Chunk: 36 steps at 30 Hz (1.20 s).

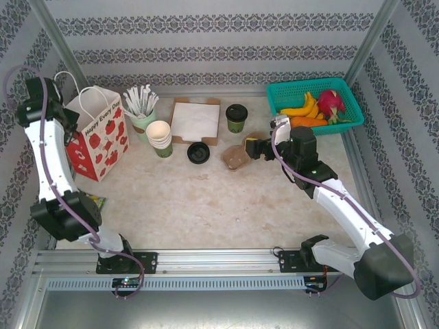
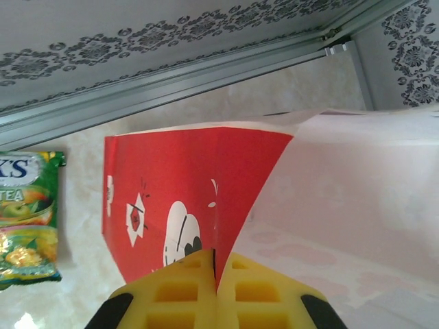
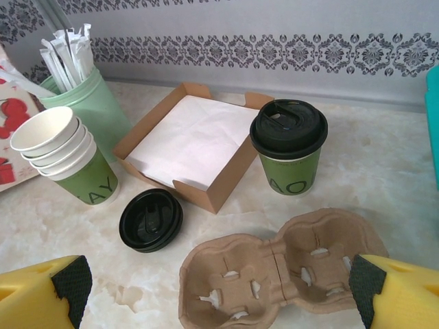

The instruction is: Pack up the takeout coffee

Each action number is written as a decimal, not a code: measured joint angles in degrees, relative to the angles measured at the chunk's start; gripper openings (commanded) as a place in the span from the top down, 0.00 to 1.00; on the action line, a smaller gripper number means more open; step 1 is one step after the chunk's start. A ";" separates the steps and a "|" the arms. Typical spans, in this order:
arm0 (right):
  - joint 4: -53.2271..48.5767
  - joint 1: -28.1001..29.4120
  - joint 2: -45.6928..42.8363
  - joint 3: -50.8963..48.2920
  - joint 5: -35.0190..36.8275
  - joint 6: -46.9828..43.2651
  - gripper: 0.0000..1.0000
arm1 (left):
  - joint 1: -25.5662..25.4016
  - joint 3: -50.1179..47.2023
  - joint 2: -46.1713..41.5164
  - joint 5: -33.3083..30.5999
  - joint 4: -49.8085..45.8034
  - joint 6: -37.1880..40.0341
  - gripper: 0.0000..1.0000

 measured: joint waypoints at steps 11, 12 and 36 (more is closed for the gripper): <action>-0.02 0.00 4.48 0.28 0.22 0.31 0.02 | 0.55 -10.93 -12.94 1.46 -3.39 6.23 1.00; -0.02 0.00 5.14 0.50 0.22 0.52 0.02 | 0.55 -11.87 -14.69 1.81 -3.65 6.78 1.00; -4.33 -0.55 10.10 4.28 3.93 8.48 0.02 | -15.13 -25.55 -33.07 20.22 -11.10 16.37 1.00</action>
